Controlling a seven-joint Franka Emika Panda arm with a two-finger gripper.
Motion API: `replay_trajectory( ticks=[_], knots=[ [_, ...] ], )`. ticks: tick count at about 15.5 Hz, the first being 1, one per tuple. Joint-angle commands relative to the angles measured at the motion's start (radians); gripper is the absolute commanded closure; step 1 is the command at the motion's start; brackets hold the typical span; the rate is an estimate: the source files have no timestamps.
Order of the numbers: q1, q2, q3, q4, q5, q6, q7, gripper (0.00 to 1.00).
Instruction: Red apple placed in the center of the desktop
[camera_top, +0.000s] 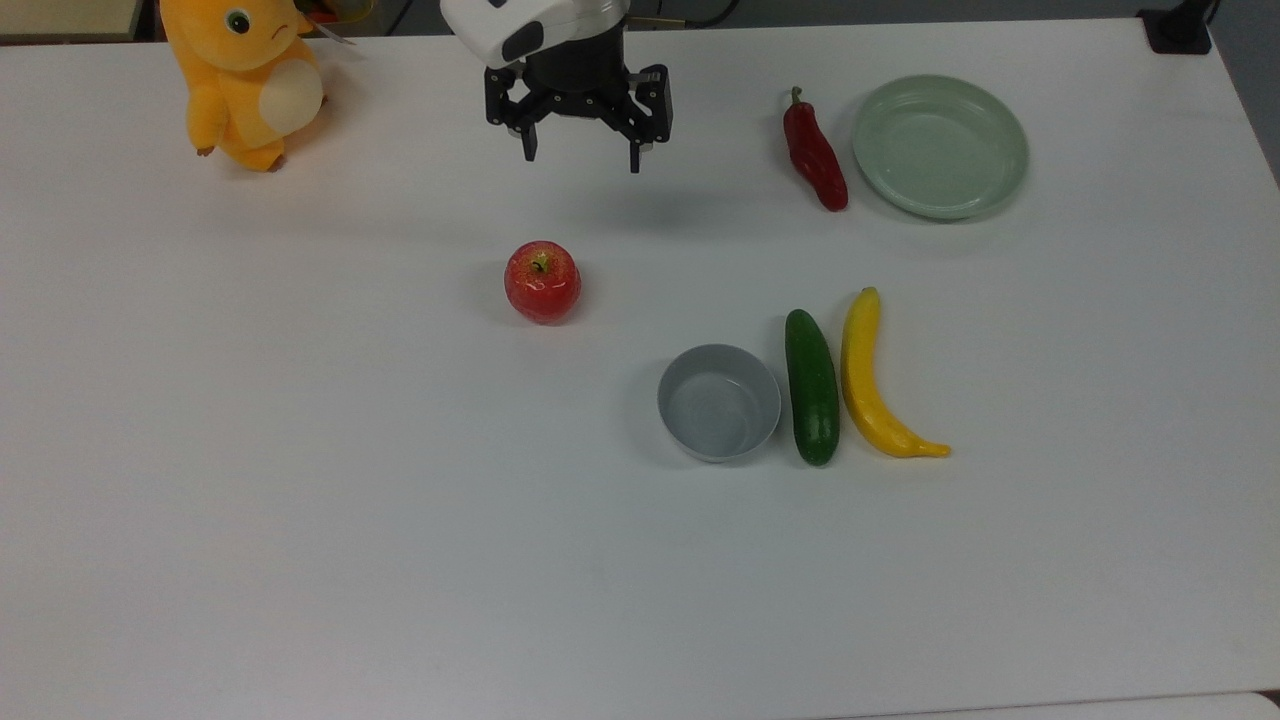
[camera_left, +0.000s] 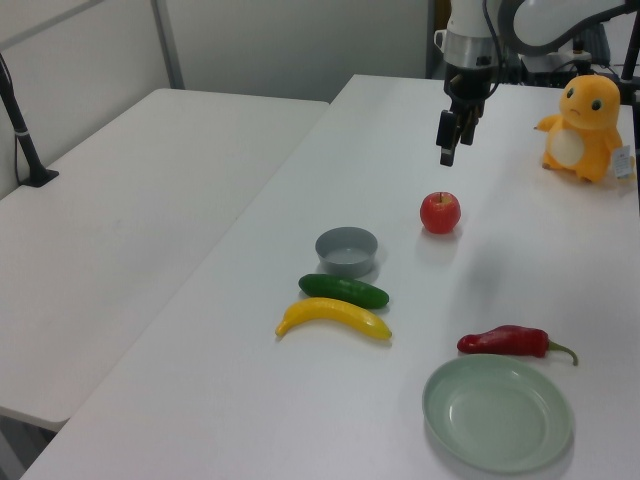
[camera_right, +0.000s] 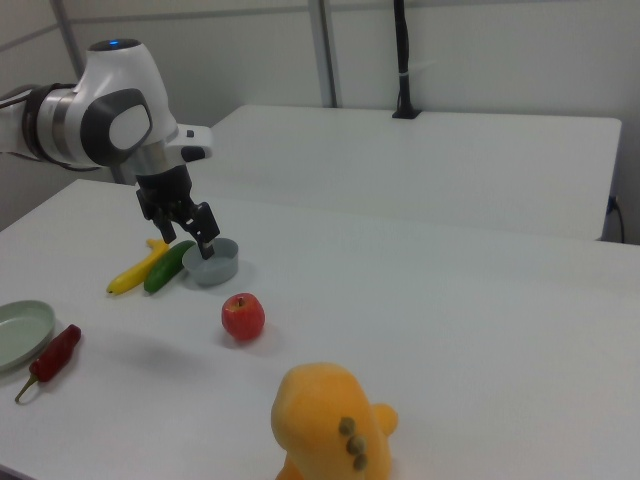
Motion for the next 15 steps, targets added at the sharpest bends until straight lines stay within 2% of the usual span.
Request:
replay_trajectory(
  ticks=[1,3,4,9,10,11,12,15],
  knots=[
    [0.028,0.013,-0.053,0.037,0.018,-0.028,-0.004,0.0],
    [0.089,0.01,-0.131,0.039,0.018,-0.028,-0.01,0.0],
    [0.105,0.01,-0.151,0.045,0.018,-0.028,-0.012,0.0],
    [0.076,0.016,-0.136,0.045,0.019,-0.027,-0.016,0.0],
    [0.056,0.015,-0.112,0.045,0.019,-0.027,-0.016,0.0],
    [0.012,0.015,-0.065,0.045,0.019,-0.027,-0.016,0.0],
    [-0.004,0.012,-0.049,0.045,0.018,-0.028,-0.016,0.0],
    [-0.001,0.012,-0.049,0.045,0.018,-0.028,-0.016,0.0]
  ],
)
